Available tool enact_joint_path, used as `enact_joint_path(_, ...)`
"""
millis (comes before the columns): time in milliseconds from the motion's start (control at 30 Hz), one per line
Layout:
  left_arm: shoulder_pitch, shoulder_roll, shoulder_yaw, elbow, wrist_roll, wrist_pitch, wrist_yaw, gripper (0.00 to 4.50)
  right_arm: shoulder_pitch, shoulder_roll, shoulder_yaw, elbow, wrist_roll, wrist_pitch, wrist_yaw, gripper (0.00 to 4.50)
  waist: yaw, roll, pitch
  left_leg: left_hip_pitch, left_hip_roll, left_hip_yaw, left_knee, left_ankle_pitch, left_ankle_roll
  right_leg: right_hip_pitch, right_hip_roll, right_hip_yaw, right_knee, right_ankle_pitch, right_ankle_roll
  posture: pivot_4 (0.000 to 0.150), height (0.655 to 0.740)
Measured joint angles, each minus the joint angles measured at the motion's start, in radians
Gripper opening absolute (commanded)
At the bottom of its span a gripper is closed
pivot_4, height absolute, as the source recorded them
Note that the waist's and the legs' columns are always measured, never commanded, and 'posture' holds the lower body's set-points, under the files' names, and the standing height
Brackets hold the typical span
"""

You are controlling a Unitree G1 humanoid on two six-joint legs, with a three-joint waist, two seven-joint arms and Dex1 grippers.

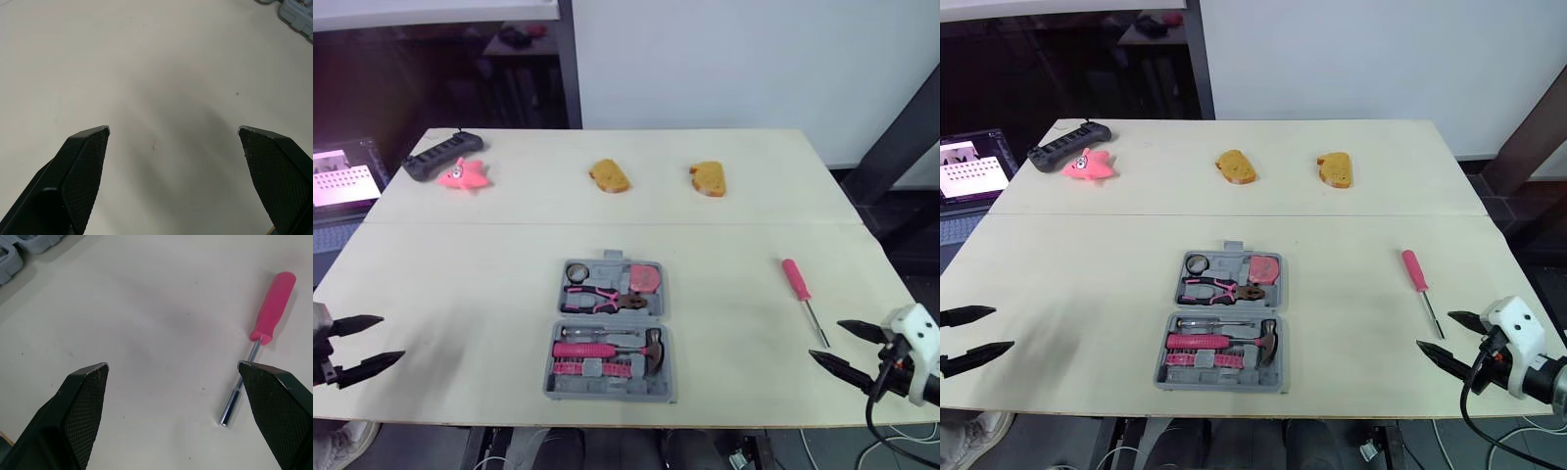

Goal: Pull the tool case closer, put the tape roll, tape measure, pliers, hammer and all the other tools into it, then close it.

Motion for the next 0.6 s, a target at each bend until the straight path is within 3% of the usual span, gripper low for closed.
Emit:
enact_joint_path(300, 0.004, -0.042, -0.017, -0.098, -0.004, 0.049, 0.011, 4.43, -0.003, 0.047, 0.027, -0.054, -0.014, 0.073, -0.08, 4.5, 0.001, 0.0, 0.0, 0.0, 0.0, 0.0, 0.0, 0.0, 0.0, 0.0, 0.0, 0.0, 0.0, 0.0, 0.0, 0.15, 0.74)
enact_joint_path(467, 0.02, -0.107, -0.08, -0.347, -0.049, 0.189, 0.044, 4.43, -0.071, 0.141, 0.072, -0.173, -0.005, 0.307, -0.3, 4.5, 0.001, 0.0, 0.0, 0.0, 0.0, 0.0, 0.0, 0.001, -0.001, 0.0, 0.0, 0.0, 0.001, 0.0, 0.0, 0.15, 0.74)
enact_joint_path(600, 0.069, -0.173, -0.144, -0.649, -0.11, 0.316, 0.11, 4.43, -0.208, 0.208, 0.109, -0.214, -0.04, 0.453, -0.508, 4.5, -0.003, 0.0, 0.0, 0.0, 0.0, 0.0, 0.0, 0.001, -0.001, 0.0, 0.0, 0.001, 0.001, 0.001, 0.0, 0.15, 0.74)
